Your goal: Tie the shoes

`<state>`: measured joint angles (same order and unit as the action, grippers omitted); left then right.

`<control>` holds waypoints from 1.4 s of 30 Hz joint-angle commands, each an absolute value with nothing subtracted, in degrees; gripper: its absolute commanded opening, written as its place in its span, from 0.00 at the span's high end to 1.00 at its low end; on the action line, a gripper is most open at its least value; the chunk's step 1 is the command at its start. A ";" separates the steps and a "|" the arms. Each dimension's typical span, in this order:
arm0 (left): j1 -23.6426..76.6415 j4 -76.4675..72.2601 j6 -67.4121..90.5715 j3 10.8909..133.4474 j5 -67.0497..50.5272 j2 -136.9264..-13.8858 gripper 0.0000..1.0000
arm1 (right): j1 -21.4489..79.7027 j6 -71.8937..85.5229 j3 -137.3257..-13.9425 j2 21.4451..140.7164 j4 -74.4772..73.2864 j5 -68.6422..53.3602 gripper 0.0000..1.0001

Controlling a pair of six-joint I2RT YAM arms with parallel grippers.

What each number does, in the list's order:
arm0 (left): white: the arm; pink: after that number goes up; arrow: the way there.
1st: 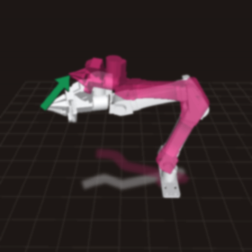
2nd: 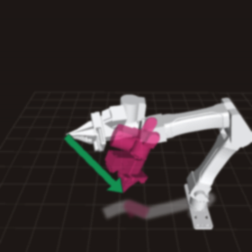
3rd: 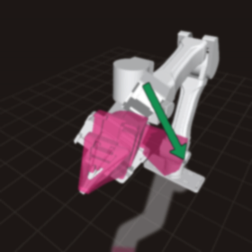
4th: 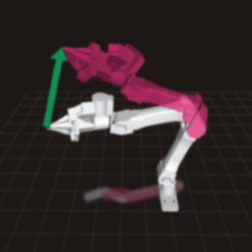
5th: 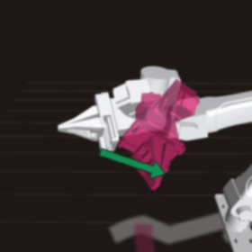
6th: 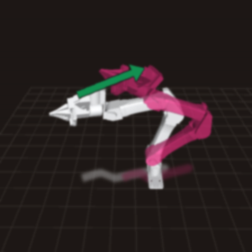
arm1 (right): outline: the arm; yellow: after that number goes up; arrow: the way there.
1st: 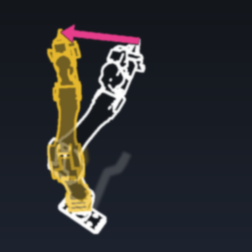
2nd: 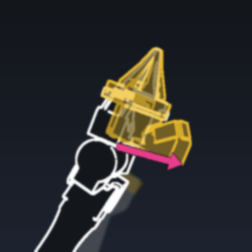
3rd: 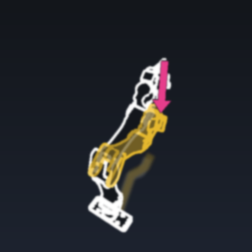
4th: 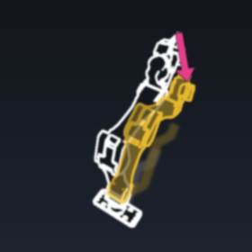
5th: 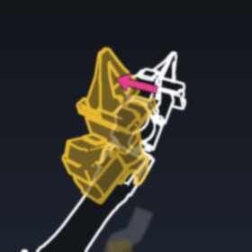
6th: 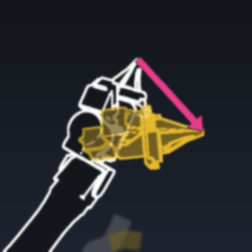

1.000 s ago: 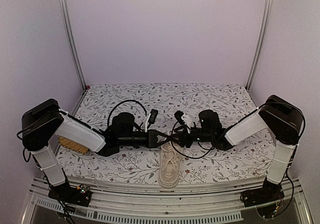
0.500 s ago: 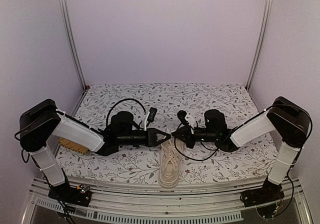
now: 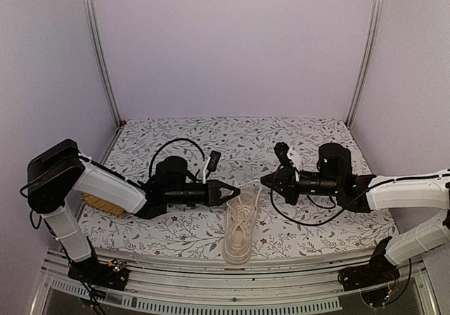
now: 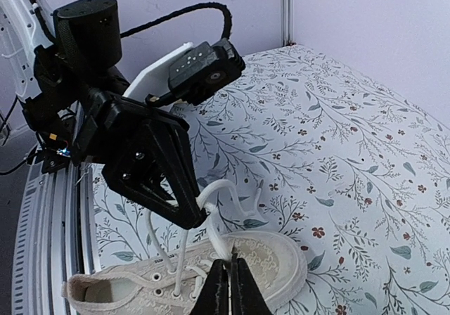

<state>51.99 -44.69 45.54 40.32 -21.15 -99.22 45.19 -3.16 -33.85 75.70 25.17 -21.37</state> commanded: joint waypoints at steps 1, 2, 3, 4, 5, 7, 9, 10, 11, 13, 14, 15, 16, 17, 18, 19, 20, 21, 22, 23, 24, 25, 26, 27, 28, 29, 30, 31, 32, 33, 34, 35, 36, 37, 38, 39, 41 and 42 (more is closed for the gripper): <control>51.57 -45.18 44.76 40.51 -20.57 -99.01 1.00 | 44.93 1.62 -37.09 69.20 11.54 -26.82 0.98; 51.57 -45.18 44.70 40.58 -20.63 -99.15 1.00 | 44.91 2.34 -37.91 68.11 9.56 -28.24 0.98; 51.51 -45.18 44.65 40.65 -20.70 -99.24 1.00 | 44.91 3.01 -38.90 67.30 7.53 -29.31 0.98; 51.53 -45.22 44.65 40.73 -20.80 -99.34 1.00 | 44.92 3.95 -39.35 66.64 6.58 -30.03 0.98; 51.51 -45.32 44.69 40.82 -21.01 -99.48 1.00 | 44.94 4.48 -39.59 66.12 6.03 -30.47 0.98; 51.60 -45.58 44.57 41.07 -21.57 -99.84 1.00 | 45.01 5.93 -38.66 65.52 7.73 -30.75 0.98; 51.62 -45.61 44.48 41.27 -21.63 -100.10 1.00 | 45.05 8.34 -36.66 66.06 11.06 -28.30 0.98; 51.64 -45.62 44.47 41.35 -21.67 -100.17 1.00 | 45.01 9.21 -36.05 67.05 11.40 -24.46 0.97; 51.60 -45.66 44.47 41.39 -21.64 -100.26 1.00 | 45.00 10.39 -35.52 68.34 11.40 -20.12 0.94; 51.64 -45.66 44.54 41.40 -21.70 -100.27 1.00 | 45.00 11.23 -35.58 71.93 9.93 -14.91 0.68; 51.64 -45.62 44.56 41.32 -21.75 -100.27 1.00 | 45.00 11.11 -35.17 73.87 10.16 -13.32 0.62; 51.67 -45.62 44.56 41.24 -21.71 -100.23 1.00 | 45.00 11.61 -34.42 75.46 11.48 -12.95 0.60; 51.70 -45.62 44.56 41.27 -21.73 -100.20 1.00 | 45.00 11.83 -33.57 77.46 13.22 -13.38 0.58; 51.68 -45.49 44.56 41.23 -21.72 -100.22 1.00 | 45.08 12.19 -33.08 79.06 14.62 -13.74 0.57; 51.68 -45.49 44.56 41.22 -21.83 -100.20 1.00 | 45.01 13.00 -33.08 80.81 15.52 -14.16 0.57; 51.76 -45.37 44.56 41.22 -21.81 -100.22 1.00 | 45.00 13.29 -33.40 82.49 16.03 -14.60 0.57; 51.77 -45.35 44.56 41.14 -21.81 -100.25 1.00 | 45.02 13.76 -33.94 84.28 16.18 -14.68 0.57; 51.82 -45.40 44.58 41.13 -21.78 -100.20 1.00 | 44.94 14.46 -34.81 85.82 16.25 -15.00 0.57; 51.86 -45.36 44.63 41.13 -21.67 -100.20 1.00 | 44.98 14.76 -35.37 87.41 16.69 -15.43 0.57; 51.86 -45.35 44.65 41.13 -21.67 -100.23 1.00 | 44.92 15.05 -35.97 88.79 17.32 -15.80 0.56; 51.88 -45.35 44.65 41.20 -21.61 -100.20 1.00 | 44.91 15.36 -36.55 89.99 18.36 -16.20 0.56; 51.93 -45.35 44.73 41.22 -21.54 -100.20 1.00 | 44.91 15.73 -36.96 91.21 19.05 -16.67 0.55; 51.99 -45.35 44.73 41.22 -21.55 -100.24 1.00 | 44.91 15.80 -37.60 92.24 19.63 -16.92 0.55; 51.95 -45.35 44.74 41.29 -21.58 -100.20 1.00 | 44.91 15.82 -38.16 93.47 20.02 -17.03 0.55; 51.96 -45.31 44.74 41.37 -21.65 -100.22 1.00 | 44.96 15.90 -38.67 94.49 20.33 -17.20 0.55; 51.99 -45.20 44.68 41.39 -21.62 -100.22 1.00 | 44.95 15.86 -39.13 95.35 20.76 -17.48 0.55; 51.95 -45.11 44.65 41.48 -21.68 -100.17 1.00 | 44.91 15.76 -39.39 96.18 21.46 -17.98 0.56; 51.99 -45.03 44.65 41.48 -21.64 -100.14 1.00 | 44.84 15.81 -39.60 96.85 22.22 -18.82 0.56; 51.95 -44.94 44.63 41.48 -21.66 -100.11 1.00 | 44.81 15.82 -39.81 97.46 22.98 -19.70 0.57; 51.97 -44.92 44.68 41.48 -21.63 -100.13 1.00 | 44.83 15.82 -39.97 98.14 23.55 -20.61 0.59; 51.97 -44.85 44.60 41.44 -21.65 -100.03 1.00 | 44.87 15.82 -40.15 98.70 23.88 -21.42 0.62; 52.06 -44.83 44.61 41.40 -21.58 -100.03 1.00 | 44.87 15.81 -40.14 99.18 24.22 -22.31 0.67; 52.02 -44.78 44.64 41.40 -21.50 -99.94 1.00 | 44.84 15.75 -40.12 99.52 24.36 -22.55 0.75; 52.04 -44.74 44.60 41.35 -21.44 -99.82 1.00 | 44.85 15.60 -39.89 99.47 24.38 -22.47 0.87; 52.02 -44.69 44.64 41.31 -21.28 -99.72 1.00 | 44.83 15.50 -39.61 99.08 24.22 -22.22 0.95; 52.04 -44.65 44.65 41.31 -21.13 -99.60 1.00 | 44.82 15.43 -39.21 98.30 23.95 -21.93 0.97; 52.03 -44.36 44.80 41.29 -20.78 -99.54 1.00 | 44.83 15.30 -38.26 94.96 22.80 -21.06 0.98; 52.04 -44.00 44.93 41.37 -20.42 -99.42 1.00 | 44.82 15.10 -38.06 93.27 21.81 -20.78 0.98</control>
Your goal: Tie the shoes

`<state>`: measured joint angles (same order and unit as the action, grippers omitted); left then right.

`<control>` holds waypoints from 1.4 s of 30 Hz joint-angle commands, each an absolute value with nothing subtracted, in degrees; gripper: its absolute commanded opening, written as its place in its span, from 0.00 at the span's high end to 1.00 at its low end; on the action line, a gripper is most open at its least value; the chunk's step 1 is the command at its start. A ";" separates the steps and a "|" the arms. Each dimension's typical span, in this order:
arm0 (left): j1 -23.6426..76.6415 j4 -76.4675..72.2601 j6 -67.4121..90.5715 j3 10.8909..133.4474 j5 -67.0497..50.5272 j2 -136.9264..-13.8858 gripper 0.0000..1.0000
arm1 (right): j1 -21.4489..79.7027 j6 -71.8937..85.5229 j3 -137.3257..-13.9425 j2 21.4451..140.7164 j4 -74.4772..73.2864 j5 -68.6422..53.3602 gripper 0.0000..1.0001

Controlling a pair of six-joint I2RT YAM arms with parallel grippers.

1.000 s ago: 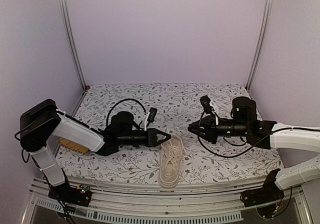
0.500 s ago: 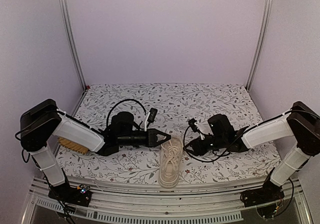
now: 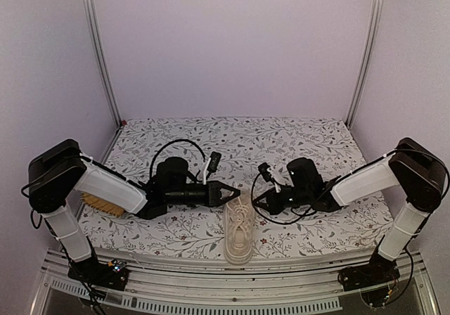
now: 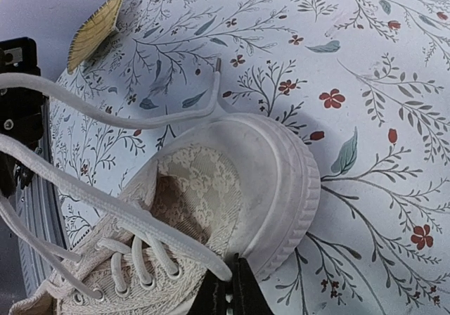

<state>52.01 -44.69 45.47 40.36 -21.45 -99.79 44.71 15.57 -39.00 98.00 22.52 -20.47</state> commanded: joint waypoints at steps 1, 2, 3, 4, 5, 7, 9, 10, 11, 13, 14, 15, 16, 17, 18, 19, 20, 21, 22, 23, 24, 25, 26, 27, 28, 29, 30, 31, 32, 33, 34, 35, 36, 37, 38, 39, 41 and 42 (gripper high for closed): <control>52.00 -43.38 45.11 41.58 -20.13 -99.48 1.00 | 44.85 14.96 -37.98 91.25 20.36 -20.78 0.98; 52.04 -42.63 45.23 41.85 -19.62 -99.54 1.00 | 44.83 14.67 -37.85 89.32 19.07 -21.16 0.98; 51.99 -41.66 45.45 42.22 -19.21 -99.68 1.00 | 44.82 14.48 -37.66 87.03 18.13 -21.89 0.98; 52.01 -40.53 45.75 42.58 -18.76 -99.83 1.00 | 44.82 14.33 -37.15 84.94 18.08 -23.26 0.98; 51.98 -39.51 46.17 42.98 -18.24 -99.91 1.00 | 45.01 14.32 -36.66 82.97 18.31 -24.42 0.98; 51.94 -38.56 46.80 43.16 -17.42 -100.08 1.00 | 45.87 14.11 -36.02 79.80 19.76 -27.20 0.98; 51.93 -38.55 47.32 43.07 -16.95 -100.22 1.00 | 47.57 13.55 -35.43 78.13 22.29 -28.89 0.98; 51.90 -38.55 47.56 43.07 -16.94 -100.38 1.00 | 48.34 12.89 -35.40 77.98 23.69 -29.61 0.98; 51.85 -38.62 47.84 43.13 -17.07 -100.56 1.00 | 49.24 12.38 -35.47 78.34 24.95 -29.86 0.98; 51.81 -38.60 48.39 43.32 -17.40 -100.79 1.00 | 50.47 11.21 -35.76 79.83 27.66 -30.15 0.98; 51.83 -38.70 48.69 43.40 -17.45 -100.76 1.00 | 50.91 10.73 -35.66 80.46 29.87 -30.22 0.98; 51.85 -38.70 49.08 43.37 -17.47 -100.73 1.00 | 51.28 10.50 -35.34 81.05 32.23 -30.19 0.98; 51.83 -38.76 49.44 43.34 -17.49 -100.65 1.00 | 51.67 10.34 -35.16 81.76 34.46 -30.14 0.98; 51.87 -38.76 49.66 43.33 -17.49 -100.60 1.00 | 52.11 9.96 -35.19 82.61 37.11 -29.67 0.98; 51.82 -38.83 49.92 43.33 -17.49 -100.52 1.00 | 52.51 9.59 -35.19 83.39 38.75 -29.21 0.98; 51.86 -38.78 50.12 43.37 -17.57 -100.49 1.00 | 52.85 9.02 -35.19 84.39 40.38 -28.45 0.98; 51.87 -38.78 50.24 43.41 -17.70 -100.46 1.00 | 53.11 8.52 -35.41 85.36 41.84 -27.92 0.98; 51.86 -38.69 50.34 43.49 -17.77 -100.50 1.00 | 53.17 7.89 -35.68 86.34 43.19 -27.68 0.98; 51.85 -38.55 50.44 43.51 -17.83 -100.46 1.00 | 53.29 7.54 -35.95 87.27 44.37 -27.41 0.98; 51.84 -38.43 50.53 43.51 -17.91 -100.46 1.00 | 53.27 7.36 -36.18 88.26 45.59 -27.18 0.98; 51.81 -38.39 50.60 43.51 -17.98 -100.39 1.00 | 53.32 7.22 -36.28 89.07 46.82 -26.99 0.98; 51.84 -38.37 50.71 43.36 -17.87 -100.25 1.00 | 53.30 7.07 -36.24 89.81 47.97 -26.58 0.98; 51.80 -38.26 50.72 43.29 -17.82 -100.18 1.00 | 53.34 6.78 -36.25 90.55 48.96 -26.36 0.98; 51.77 -38.17 50.71 43.25 -17.84 -100.06 1.00 | 53.33 6.60 -36.30 91.43 50.44 -26.22 0.98; 51.77 -38.14 50.69 43.24 -17.96 -100.02 1.00 | 53.28 6.58 -36.38 92.29 51.51 -26.43 0.98; 51.78 -38.14 50.78 43.12 -18.01 -99.88 1.00 | 53.28 6.66 -36.53 93.15 52.24 -26.72 0.98; 51.73 -38.10 50.80 43.09 -17.95 -99.65 1.00 | 53.33 6.84 -36.63 93.98 53.15 -26.95 0.98; 51.69 -37.88 50.65 43.15 -17.98 -99.48 1.00 | 53.29 7.05 -36.57 94.78 54.19 -27.18 0.98; 51.69 -37.65 50.61 43.22 -18.01 -99.41 1.00 | 53.33 7.32 -36.43 95.63 55.16 -27.35 0.98; 51.68 -37.50 50.57 43.32 -18.15 -99.34 1.00 | 53.28 7.43 -36.39 96.44 56.18 -27.41 0.98; 51.72 -37.42 50.58 43.33 -18.19 -99.32 1.00 | 53.30 7.66 -36.30 97.17 57.22 -27.30 0.98; 51.69 -37.36 50.62 43.26 -18.26 -99.22 1.00 | 53.30 7.73 -36.04 97.86 58.23 -26.99 0.98; 51.72 -37.29 50.65 43.27 -18.22 -99.11 1.00 | 53.33 7.60 -35.83 98.51 58.99 -26.53 0.98; 51.69 -37.18 50.65 43.18 -18.13 -99.07 1.00 | 53.35 7.20 -35.78 99.17 59.23 -25.78 0.98; 51.71 -36.99 50.63 43.16 -18.05 -98.98 1.00 | 53.31 6.94 -35.61 99.75 59.26 -24.91 0.98; 51.68 -36.91 50.63 43.15 -17.98 -98.82 1.00 | 53.27 6.66 -35.33 100.28 59.28 -24.02 0.98; 51.70 -36.69 50.60 43.15 -17.80 -98.55 1.00 | 53.34 6.26 -34.53 101.10 59.46 -22.41 0.98; 51.69 -36.58 50.55 43.15 -17.64 -98.53 1.00 | 53.30 6.17 -34.03 101.37 59.23 -21.59 0.98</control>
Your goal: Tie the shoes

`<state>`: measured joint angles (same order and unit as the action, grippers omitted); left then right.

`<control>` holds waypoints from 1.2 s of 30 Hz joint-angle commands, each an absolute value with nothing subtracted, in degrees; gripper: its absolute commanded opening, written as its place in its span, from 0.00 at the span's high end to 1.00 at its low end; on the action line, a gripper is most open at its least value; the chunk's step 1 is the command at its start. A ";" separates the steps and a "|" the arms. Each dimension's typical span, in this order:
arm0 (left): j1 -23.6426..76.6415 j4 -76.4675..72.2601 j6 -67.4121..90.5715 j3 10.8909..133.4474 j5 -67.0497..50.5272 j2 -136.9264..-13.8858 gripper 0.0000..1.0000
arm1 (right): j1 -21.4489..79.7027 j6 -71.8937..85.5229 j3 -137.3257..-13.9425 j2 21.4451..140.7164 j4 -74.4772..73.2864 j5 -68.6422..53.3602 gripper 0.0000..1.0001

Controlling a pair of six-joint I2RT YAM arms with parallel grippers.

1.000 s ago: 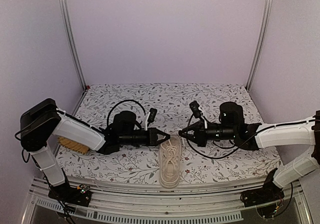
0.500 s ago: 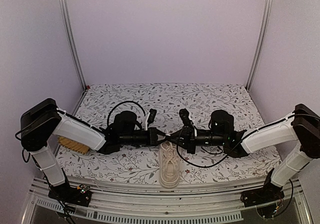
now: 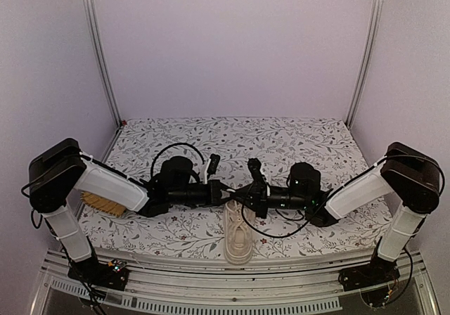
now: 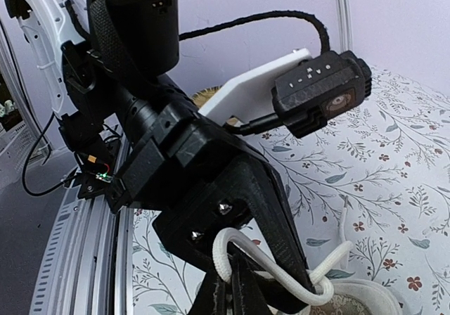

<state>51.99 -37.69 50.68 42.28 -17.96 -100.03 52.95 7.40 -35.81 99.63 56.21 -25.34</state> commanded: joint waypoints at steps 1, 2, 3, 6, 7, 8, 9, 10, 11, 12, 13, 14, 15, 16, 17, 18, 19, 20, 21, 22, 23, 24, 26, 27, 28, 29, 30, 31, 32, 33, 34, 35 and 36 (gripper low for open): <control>51.76 -36.38 50.52 43.15 -17.59 -98.41 1.00 | 53.29 6.16 -33.50 101.56 58.97 -20.87 0.98; 51.69 -36.33 50.46 43.15 -17.46 -98.21 1.00 | 53.28 6.12 -32.97 101.66 58.64 -20.24 0.98; 51.70 -36.23 50.46 43.11 -17.37 -98.08 1.00 | 53.30 6.14 -32.41 101.77 58.40 -19.70 0.98; 51.68 -36.05 50.44 43.07 -17.06 -97.82 1.00 | 53.39 5.99 -31.18 102.10 57.57 -19.01 0.98; 51.70 -36.03 50.37 43.07 -17.05 -97.75 1.00 | 53.38 5.91 -30.92 102.27 57.00 -18.90 0.98; 51.70 -35.99 50.36 43.11 -17.05 -97.78 1.00 | 53.37 5.83 -30.96 102.48 56.29 -18.90 0.98; 51.68 -36.03 50.36 43.15 -17.12 -97.79 1.00 | 53.40 5.76 -31.16 102.78 55.50 -18.97 0.98; 51.68 -35.97 50.39 43.20 -17.14 -97.74 1.00 | 53.55 5.64 -31.48 102.99 54.63 -18.99 0.98; 51.68 -35.93 50.32 43.28 -17.14 -97.70 1.00 | 53.82 5.42 -32.06 103.27 53.66 -19.00 0.98; 51.69 -35.84 50.28 43.37 -17.20 -97.66 1.00 | 53.97 5.17 -32.76 103.56 52.42 -19.06 0.98; 51.68 -35.79 50.20 43.42 -17.27 -97.66 1.00 | 54.14 5.07 -33.76 103.86 50.86 -19.07 0.98; 51.80 -35.73 50.14 43.54 -17.31 -97.70 1.00 | 54.29 4.89 -34.84 104.14 49.33 -19.07 0.98; 51.77 -35.67 50.10 43.67 -17.39 -97.69 1.00 | 54.51 4.72 -35.91 104.53 48.07 -19.09 0.98; 51.78 -35.60 50.05 43.83 -17.48 -97.66 1.00 | 54.63 4.59 -36.90 105.15 46.24 -19.20 0.98; 51.82 -35.52 50.02 43.96 -17.53 -97.67 1.00 | 54.85 4.36 -37.90 105.57 45.37 -19.38 0.98; 51.86 -35.32 49.89 44.17 -17.62 -97.65 1.00 | 55.03 4.19 -38.61 105.90 44.75 -19.50 0.98; 51.86 -35.02 49.83 44.39 -17.58 -97.71 1.00 | 55.24 4.15 -39.33 106.15 44.50 -19.74 0.98; 51.86 -34.84 49.69 44.57 -17.66 -97.78 1.00 | 55.32 4.20 -39.69 106.17 44.50 -20.09 0.98; 51.92 -34.57 49.60 44.70 -17.71 -97.79 1.00 | 55.44 4.28 -40.01 106.25 44.39 -20.58 0.98; 51.92 -34.47 49.57 44.80 -17.75 -97.86 1.00 | 55.61 4.50 -40.34 106.19 44.23 -21.02 0.98; 51.90 -34.44 49.49 44.82 -17.80 -97.83 1.00 | 55.73 4.63 -40.85 106.19 43.98 -21.35 0.98; 51.99 -34.38 49.55 44.82 -17.69 -97.82 1.00 | 55.92 4.72 -41.26 106.16 43.39 -21.55 0.98; 51.95 -33.63 49.48 44.87 -17.36 -97.71 1.00 | 56.05 5.03 -41.43 105.20 42.66 -21.41 0.98; 51.94 -33.09 49.54 44.91 -16.99 -97.54 1.00 | 56.04 5.43 -41.09 104.37 42.44 -21.11 0.98; 51.99 -32.38 49.49 44.91 -16.47 -97.28 1.00 | 56.00 5.84 -40.69 103.28 42.08 -20.58 0.98; 51.88 -31.72 49.41 44.79 -15.96 -96.96 1.00 | 56.03 6.28 -40.18 101.84 41.40 -19.66 0.98; 51.96 -31.31 49.33 44.70 -15.65 -96.68 1.00 | 55.99 6.46 -39.69 100.38 40.67 -18.82 0.98; 51.89 -31.17 49.28 44.50 -15.52 -96.44 1.00 | 56.02 6.49 -39.15 98.92 39.97 -18.32 0.98; 51.86 -31.20 49.23 44.45 -15.54 -96.34 1.00 | 56.05 6.37 -38.61 97.63 39.71 -18.22 0.98; 51.86 -31.27 49.14 44.51 -15.66 -96.32 1.00 | 56.02 6.18 -38.42 96.93 39.33 -18.28 0.98; 51.87 -31.35 49.02 44.73 -16.00 -96.34 1.00 | 56.04 5.95 -38.71 96.88 38.46 -18.67 0.98; 51.96 -31.40 48.82 44.99 -16.58 -96.53 1.00 | 56.00 5.50 -39.53 97.46 37.58 -19.16 0.98; 51.99 -31.34 48.59 45.33 -16.79 -96.65 1.00 | 56.02 5.31 -40.81 98.37 36.96 -19.68 0.98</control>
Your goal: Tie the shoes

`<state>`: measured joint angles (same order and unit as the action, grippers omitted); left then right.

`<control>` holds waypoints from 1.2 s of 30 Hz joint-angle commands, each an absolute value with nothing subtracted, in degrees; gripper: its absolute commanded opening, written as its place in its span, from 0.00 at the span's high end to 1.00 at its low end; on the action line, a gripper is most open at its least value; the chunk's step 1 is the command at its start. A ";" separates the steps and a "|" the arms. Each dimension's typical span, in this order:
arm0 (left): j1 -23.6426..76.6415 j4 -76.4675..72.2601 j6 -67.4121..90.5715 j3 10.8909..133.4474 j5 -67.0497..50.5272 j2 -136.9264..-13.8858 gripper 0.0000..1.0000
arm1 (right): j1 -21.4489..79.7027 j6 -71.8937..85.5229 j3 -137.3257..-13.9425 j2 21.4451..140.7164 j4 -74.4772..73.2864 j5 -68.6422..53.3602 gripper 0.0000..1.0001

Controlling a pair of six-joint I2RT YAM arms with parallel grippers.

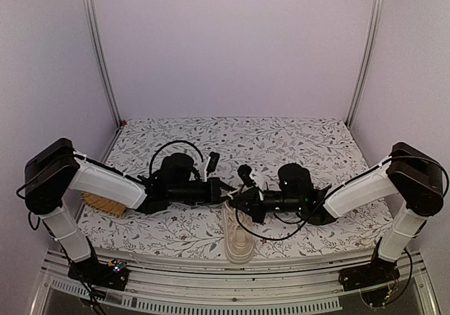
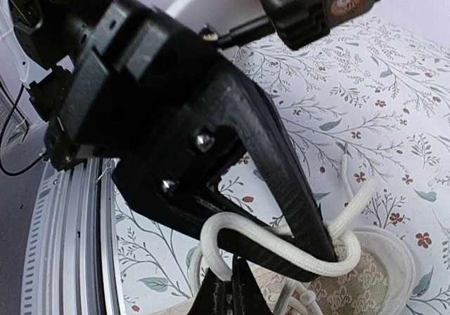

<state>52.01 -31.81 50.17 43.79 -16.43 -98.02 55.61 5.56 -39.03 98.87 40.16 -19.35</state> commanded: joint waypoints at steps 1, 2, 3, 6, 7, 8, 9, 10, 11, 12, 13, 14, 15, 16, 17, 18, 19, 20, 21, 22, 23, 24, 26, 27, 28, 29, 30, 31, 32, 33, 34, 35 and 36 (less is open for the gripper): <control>52.14 -31.23 48.40 45.61 -16.90 -96.77 1.00 | 56.06 5.20 -41.53 99.54 36.89 -20.05 0.98; 52.17 -31.01 48.30 45.81 -16.95 -96.88 1.00 | 56.06 5.12 -42.36 100.64 36.95 -20.27 0.98; 52.21 -30.88 48.30 45.87 -16.94 -96.87 1.00 | 56.05 4.95 -43.14 102.04 37.00 -20.05 0.98; 52.26 -30.78 48.47 45.64 -16.50 -96.37 1.00 | 56.06 4.72 -45.72 105.71 36.57 -18.92 0.98; 52.29 -30.74 48.51 45.48 -16.30 -96.15 1.00 | 56.04 4.67 -46.21 106.60 36.63 -18.45 0.98; 52.29 -30.76 48.60 45.32 -16.24 -96.01 1.00 | 56.00 4.73 -46.69 107.51 36.69 -18.20 0.98; 52.29 -30.76 48.61 45.27 -16.22 -95.90 1.00 | 55.99 4.68 -47.16 108.33 36.72 -18.16 0.98; 52.34 -30.76 48.60 45.26 -16.30 -95.89 1.00 | 55.95 4.66 -47.72 109.11 36.66 -18.33 0.98; 52.38 -30.76 48.72 45.36 -16.46 -95.97 1.00 | 55.99 4.72 -48.37 109.93 36.73 -18.81 0.98; 52.52 -30.75 48.74 45.66 -16.65 -96.11 1.00 | 55.99 4.87 -49.16 110.55 36.86 -19.26 0.98; 52.66 -30.76 48.70 45.88 -16.88 -96.19 1.00 | 56.00 5.44 -49.89 111.17 37.09 -19.62 0.98; 52.77 -30.70 48.70 46.14 -17.03 -96.41 1.00 | 55.97 5.91 -50.64 111.52 37.75 -19.59 0.98; 52.88 -30.51 48.70 46.36 -17.11 -96.54 1.00 | 56.02 6.59 -51.08 111.60 38.62 -18.97 0.98; 52.96 -30.43 48.76 46.54 -17.14 -96.54 1.00 | 56.03 7.47 -51.19 111.62 39.85 -17.88 0.98; 52.99 -30.41 48.84 46.65 -17.03 -96.59 1.00 | 55.99 7.91 -51.08 111.54 41.16 -16.46 0.98; 53.06 -30.41 49.01 46.67 -16.92 -96.57 1.00 | 56.00 8.34 -51.00 111.60 42.34 -15.15 0.98; 53.08 -30.41 49.16 46.67 -16.92 -96.62 1.00 | 55.99 8.61 -51.13 111.72 43.45 -14.21 0.98; 53.13 -30.41 49.33 46.66 -16.95 -96.75 1.00 | 55.94 8.77 -51.45 111.98 44.33 -14.06 0.98; 53.11 -30.41 49.44 46.75 -17.03 -96.91 1.00 | 55.98 9.12 -51.68 112.27 45.02 -13.96 0.98; 53.09 -30.41 49.62 46.76 -17.12 -97.06 1.00 | 55.93 9.60 -51.83 112.39 45.95 -14.04 0.98; 53.15 -30.43 49.85 46.76 -17.21 -97.27 1.00 | 55.92 10.34 -51.59 112.22 47.32 -14.03 0.98; 53.19 -30.49 50.03 46.76 -17.35 -97.38 1.00 | 55.98 10.74 -50.95 111.95 49.09 -13.54 0.98; 53.23 -30.41 50.33 46.53 -17.21 -97.34 1.00 | 55.97 11.54 -49.73 111.05 51.90 -11.83 0.98; 53.20 -30.41 50.47 46.27 -17.04 -97.08 1.00 | 55.94 11.55 -49.07 110.52 53.08 -10.56 0.98; 53.19 -30.41 50.72 45.88 -16.85 -96.86 1.00 | 55.97 11.52 -48.32 109.96 54.12 -9.33 0.98; 53.22 -30.41 50.86 45.55 -16.65 -96.66 1.00 | 55.95 11.25 -47.73 109.42 55.06 -7.90 0.98; 53.20 -30.41 50.96 45.27 -16.47 -96.47 1.00 | 55.96 10.53 -47.17 108.82 55.61 -6.69 0.98; 53.13 -30.41 51.05 45.00 -16.28 -96.29 1.00 | 55.97 9.88 -46.81 108.28 55.80 -5.62 0.98; 53.10 -30.29 51.11 44.81 -16.11 -96.06 1.00 | 55.91 8.80 -46.47 107.91 55.95 -4.50 0.98; 53.09 -30.18 51.07 44.63 -15.97 -95.94 1.00 | 55.95 8.20 -46.15 107.51 56.21 -3.54 0.98; 53.09 -30.07 51.11 44.49 -15.92 -95.90 1.00 | 55.98 7.18 -45.77 107.27 56.67 -2.75 0.98; 53.10 -29.98 51.15 44.42 -15.91 -95.89 1.00 | 55.95 6.42 -45.52 107.28 57.09 -2.20 0.98; 53.09 -29.97 51.15 44.25 -15.95 -95.89 1.00 | 55.94 5.76 -45.33 107.28 57.60 -1.57 0.98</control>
